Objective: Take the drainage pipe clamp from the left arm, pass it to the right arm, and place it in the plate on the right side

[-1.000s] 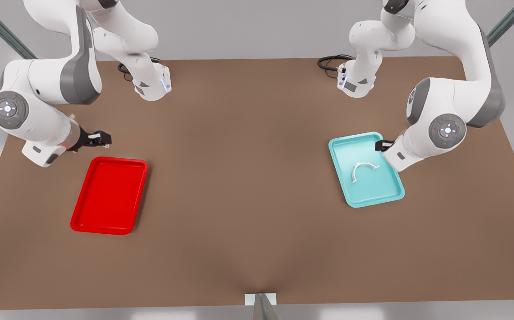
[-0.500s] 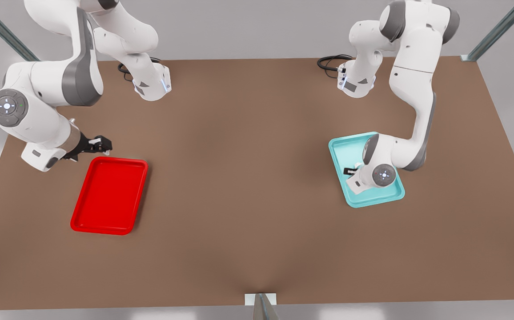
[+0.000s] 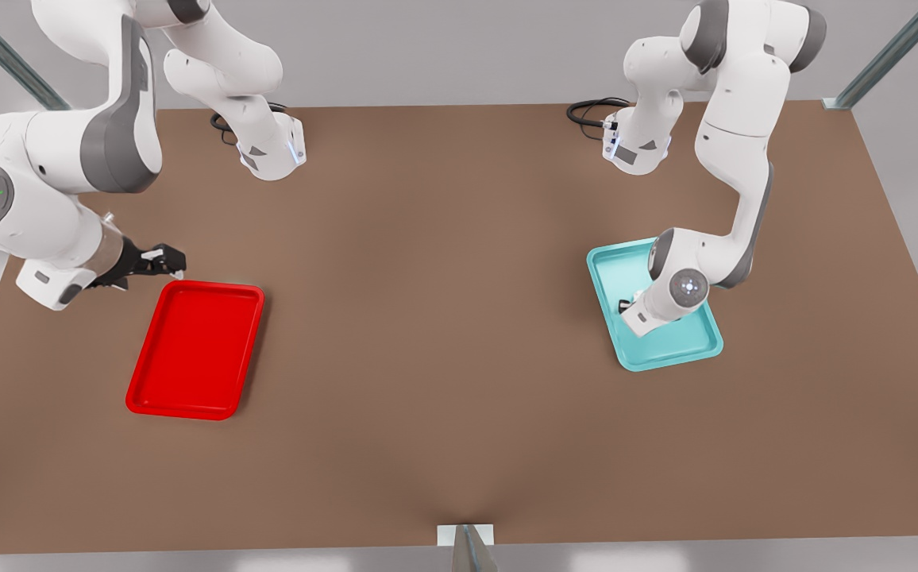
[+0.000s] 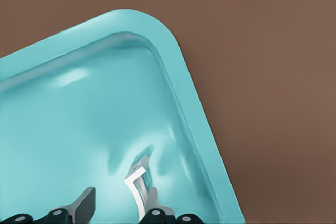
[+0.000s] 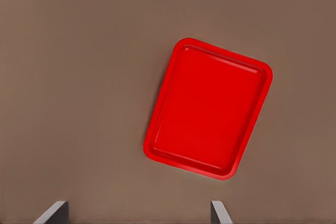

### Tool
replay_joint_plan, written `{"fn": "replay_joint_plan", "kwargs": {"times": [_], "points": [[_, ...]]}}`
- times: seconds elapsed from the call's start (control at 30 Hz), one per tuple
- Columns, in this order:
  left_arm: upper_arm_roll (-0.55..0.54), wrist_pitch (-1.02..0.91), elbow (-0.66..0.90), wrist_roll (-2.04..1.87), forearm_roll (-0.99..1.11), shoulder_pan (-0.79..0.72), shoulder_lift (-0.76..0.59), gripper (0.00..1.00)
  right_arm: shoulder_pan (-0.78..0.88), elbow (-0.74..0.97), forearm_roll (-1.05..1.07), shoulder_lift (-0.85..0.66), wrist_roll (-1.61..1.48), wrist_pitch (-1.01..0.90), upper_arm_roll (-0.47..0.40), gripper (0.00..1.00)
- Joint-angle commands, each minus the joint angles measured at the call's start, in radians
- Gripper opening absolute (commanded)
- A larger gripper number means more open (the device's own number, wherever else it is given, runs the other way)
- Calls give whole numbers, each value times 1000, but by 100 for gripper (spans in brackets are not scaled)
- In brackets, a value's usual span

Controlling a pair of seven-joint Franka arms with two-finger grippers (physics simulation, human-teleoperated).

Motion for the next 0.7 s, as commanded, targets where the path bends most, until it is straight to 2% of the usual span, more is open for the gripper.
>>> {"fn": "replay_joint_plan", "kwargs": {"times": [0.0,0.2,0.23,0.37,0.67], "points": [[0,21,-8,8,-2,1,2,54,-15,13,7,4,-28,-6,-3,100],[0,22,-28,2,-3,1,9,54,-26,13,12,21,-25,23,0,100],[0,21,-27,0,-3,1,8,39,-26,13,13,21,-24,23,0,100],[0,19,-27,0,-34,1,6,26,-26,9,30,21,-25,24,0,100],[0,21,-22,2,-32,1,17,28,-24,3,30,23,-25,38,0,100]]}}
